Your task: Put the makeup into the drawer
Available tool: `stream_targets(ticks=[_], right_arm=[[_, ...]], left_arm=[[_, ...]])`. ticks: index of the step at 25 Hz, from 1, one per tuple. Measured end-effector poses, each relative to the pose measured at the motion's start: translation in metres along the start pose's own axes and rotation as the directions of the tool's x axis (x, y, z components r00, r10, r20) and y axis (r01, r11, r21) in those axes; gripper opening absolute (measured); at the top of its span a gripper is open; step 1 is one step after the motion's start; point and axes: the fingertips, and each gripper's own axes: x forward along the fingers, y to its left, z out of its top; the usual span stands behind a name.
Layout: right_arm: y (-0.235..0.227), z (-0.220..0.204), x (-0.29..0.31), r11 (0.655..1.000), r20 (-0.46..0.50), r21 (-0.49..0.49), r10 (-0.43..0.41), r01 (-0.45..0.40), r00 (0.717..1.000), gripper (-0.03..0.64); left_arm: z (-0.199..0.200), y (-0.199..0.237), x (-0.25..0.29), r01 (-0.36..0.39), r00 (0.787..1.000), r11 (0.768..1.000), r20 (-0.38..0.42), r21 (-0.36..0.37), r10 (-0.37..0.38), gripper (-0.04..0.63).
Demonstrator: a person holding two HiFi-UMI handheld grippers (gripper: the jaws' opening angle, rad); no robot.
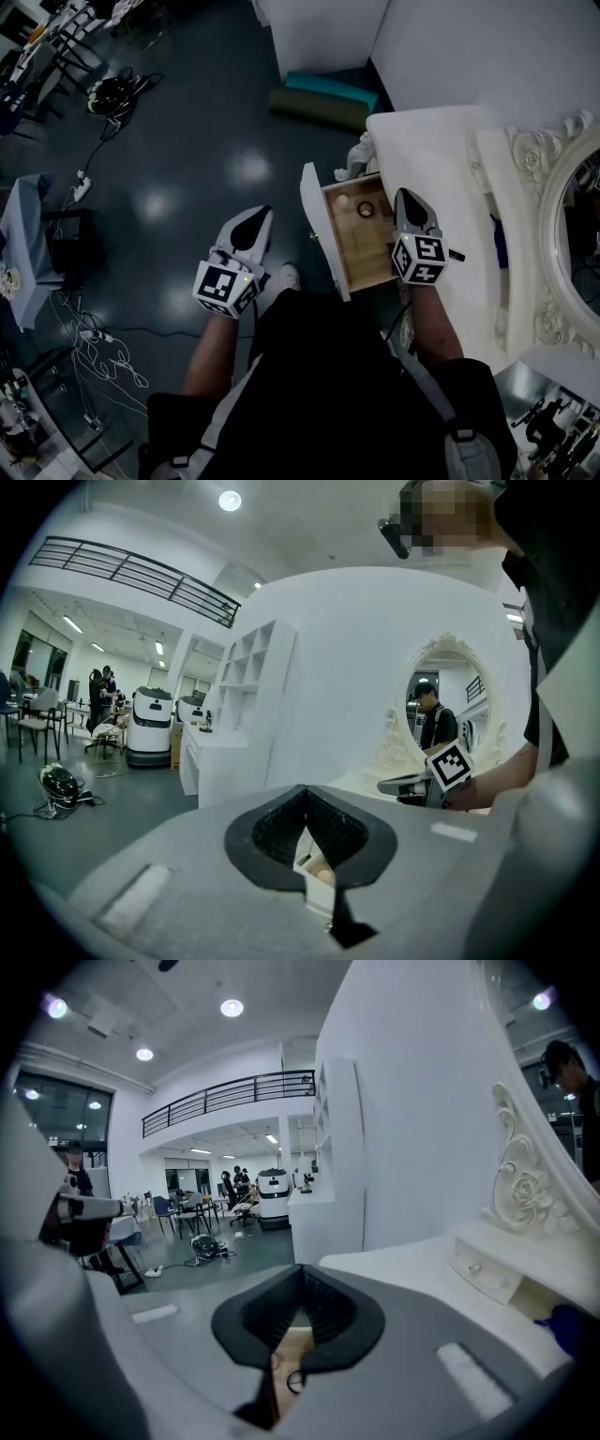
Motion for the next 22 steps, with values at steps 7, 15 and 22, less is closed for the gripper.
stream_targets(ticks=[7, 15, 22], right_arm=[[-0.019, 0.020, -0.031, 1.000, 0.071, 0.005, -0.001, 0.001, 0.997, -0.001], [-0.036, 0.023, -0.045, 1.000, 0.086, -0.017, -0.009, 0.011, 0.996, 0.000], [-0.039, 0.021, -0.051, 1.000, 0.078, -0.021, -0.012, 0.013, 0.997, 0.000]], left_arm=[[-0.001, -0.021, 0.008, 0.033, 0.999, 0.999, -0.003, 0.030, -0.033, 0.002], [0.005, -0.039, 0.021, 0.075, 0.997, 0.997, 0.035, 0.000, -0.075, 0.003], [0.003, -0.042, 0.022, 0.089, 0.996, 0.996, 0.015, 0.007, -0.089, 0.003]])
